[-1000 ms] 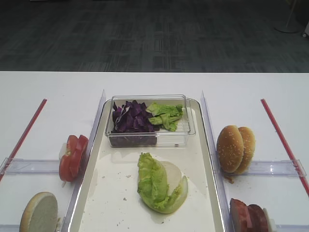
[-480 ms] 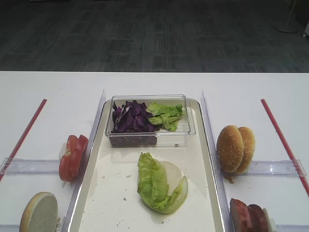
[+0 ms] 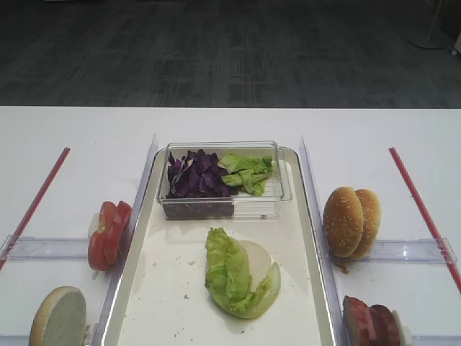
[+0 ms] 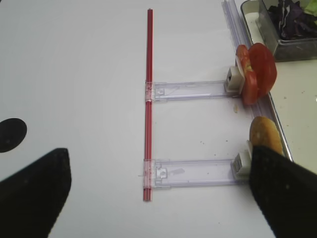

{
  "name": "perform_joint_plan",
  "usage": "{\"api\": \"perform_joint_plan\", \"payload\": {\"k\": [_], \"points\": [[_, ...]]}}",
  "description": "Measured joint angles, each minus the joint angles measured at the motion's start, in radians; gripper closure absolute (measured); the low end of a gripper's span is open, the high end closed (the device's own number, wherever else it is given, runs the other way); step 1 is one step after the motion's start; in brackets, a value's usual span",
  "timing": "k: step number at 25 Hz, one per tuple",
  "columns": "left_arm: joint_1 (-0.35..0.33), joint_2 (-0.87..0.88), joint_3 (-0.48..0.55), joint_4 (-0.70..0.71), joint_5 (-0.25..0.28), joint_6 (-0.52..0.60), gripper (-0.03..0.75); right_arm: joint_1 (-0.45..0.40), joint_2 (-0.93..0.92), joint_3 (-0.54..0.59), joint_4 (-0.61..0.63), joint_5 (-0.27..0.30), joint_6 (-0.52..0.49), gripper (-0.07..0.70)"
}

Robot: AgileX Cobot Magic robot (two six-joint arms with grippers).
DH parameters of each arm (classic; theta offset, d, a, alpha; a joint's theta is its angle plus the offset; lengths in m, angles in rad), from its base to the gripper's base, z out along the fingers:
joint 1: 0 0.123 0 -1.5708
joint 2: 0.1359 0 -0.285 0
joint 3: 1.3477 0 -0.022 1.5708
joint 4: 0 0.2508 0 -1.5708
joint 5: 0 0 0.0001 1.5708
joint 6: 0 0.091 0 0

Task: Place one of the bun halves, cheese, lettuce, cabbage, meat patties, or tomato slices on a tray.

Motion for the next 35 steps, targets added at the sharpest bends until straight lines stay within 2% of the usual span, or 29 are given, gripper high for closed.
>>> {"api": "perform_joint_plan", "payload": {"k": [35], "points": [[0.000, 0.000, 0.000, 0.000, 0.000, 0.000, 0.044, 0.000, 0.000, 0.000, 0.000, 0.000, 0.007, -0.055]]}}
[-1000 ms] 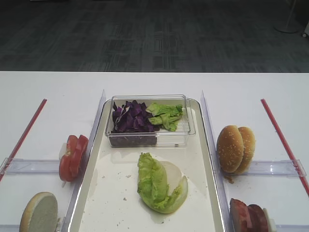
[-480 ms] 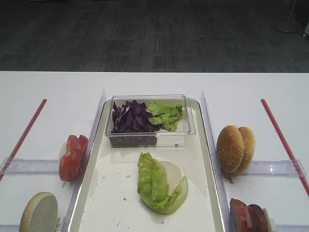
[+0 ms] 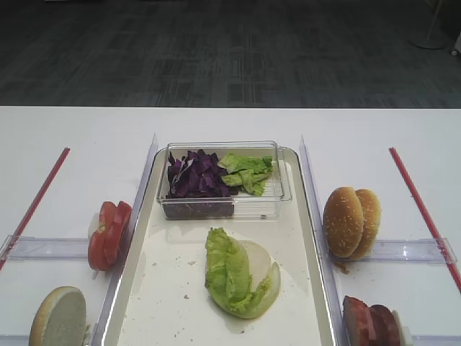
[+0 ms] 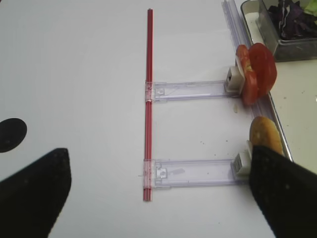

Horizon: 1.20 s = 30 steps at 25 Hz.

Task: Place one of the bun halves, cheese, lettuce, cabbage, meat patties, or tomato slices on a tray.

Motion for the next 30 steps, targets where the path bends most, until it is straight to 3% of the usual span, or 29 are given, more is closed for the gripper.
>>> {"api": "perform_joint_plan", "payload": {"k": [30], "points": [[0.000, 0.000, 0.000, 0.000, 0.000, 0.000, 0.044, 0.000, 0.000, 0.000, 0.000, 0.000, 0.000, -0.055]]}}
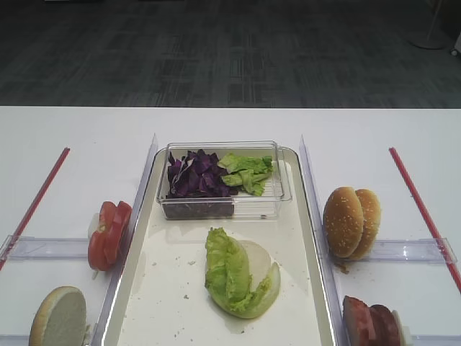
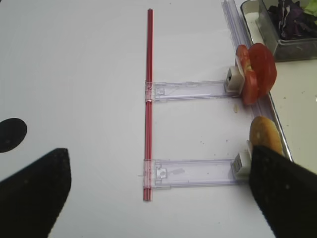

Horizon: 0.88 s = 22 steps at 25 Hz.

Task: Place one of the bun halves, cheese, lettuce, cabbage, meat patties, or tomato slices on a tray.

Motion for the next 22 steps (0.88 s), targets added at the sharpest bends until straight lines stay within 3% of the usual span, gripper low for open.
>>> {"api": "perform_joint_plan", "payload": {"k": [12, 22], "points": [[0.000, 0.000, 0.000, 0.000, 0.000, 0.000, 0.044, 0.000, 0.000, 0.000, 0.000, 0.000, 0.000, -0.050], [0.000, 0.000, 0.000, 0.000, 0.000, 0.000, 0.044, 0.000, 0.000, 0.000, 0.000, 0.000, 0.000, 0.020]]}}
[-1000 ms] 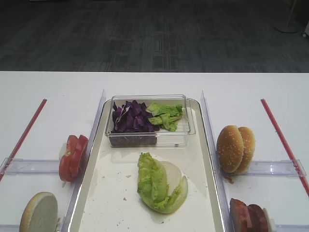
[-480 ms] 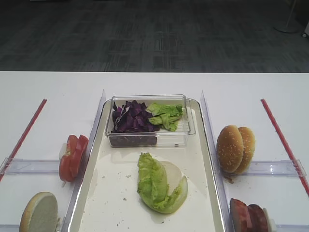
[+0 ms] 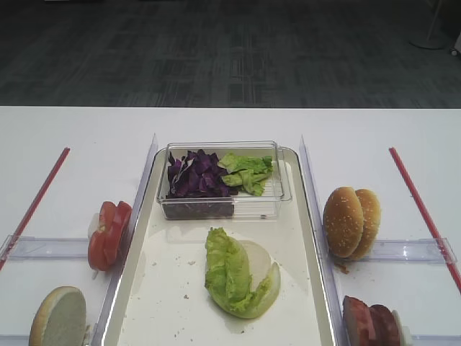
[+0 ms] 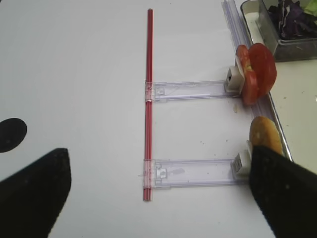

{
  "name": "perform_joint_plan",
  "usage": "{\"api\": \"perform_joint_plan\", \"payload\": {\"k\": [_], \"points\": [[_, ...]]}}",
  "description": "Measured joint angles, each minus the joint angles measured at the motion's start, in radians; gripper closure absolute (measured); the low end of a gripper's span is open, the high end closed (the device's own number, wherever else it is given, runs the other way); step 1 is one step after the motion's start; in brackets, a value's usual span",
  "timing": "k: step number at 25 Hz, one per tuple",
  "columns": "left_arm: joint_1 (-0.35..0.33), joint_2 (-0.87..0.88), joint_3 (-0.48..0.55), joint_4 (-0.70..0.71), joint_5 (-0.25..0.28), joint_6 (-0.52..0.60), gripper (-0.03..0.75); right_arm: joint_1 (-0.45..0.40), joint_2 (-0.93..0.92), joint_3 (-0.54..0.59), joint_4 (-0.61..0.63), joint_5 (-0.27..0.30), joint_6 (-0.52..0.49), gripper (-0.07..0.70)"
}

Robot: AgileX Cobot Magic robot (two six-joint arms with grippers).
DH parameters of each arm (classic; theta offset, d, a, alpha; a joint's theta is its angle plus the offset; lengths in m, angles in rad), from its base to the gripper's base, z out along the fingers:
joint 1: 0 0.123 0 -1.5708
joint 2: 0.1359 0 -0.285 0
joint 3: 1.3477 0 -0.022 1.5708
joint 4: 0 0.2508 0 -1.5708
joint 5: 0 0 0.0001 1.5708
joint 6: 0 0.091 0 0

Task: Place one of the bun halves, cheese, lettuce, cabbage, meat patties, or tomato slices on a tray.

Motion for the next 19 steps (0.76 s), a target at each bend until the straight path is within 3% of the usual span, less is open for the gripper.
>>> {"api": "perform_joint_plan", "payload": {"k": [19], "points": [[0.000, 0.000, 0.000, 0.000, 0.000, 0.000, 0.044, 0.000, 0.000, 0.000, 0.000, 0.000, -0.004, 0.231]]}}
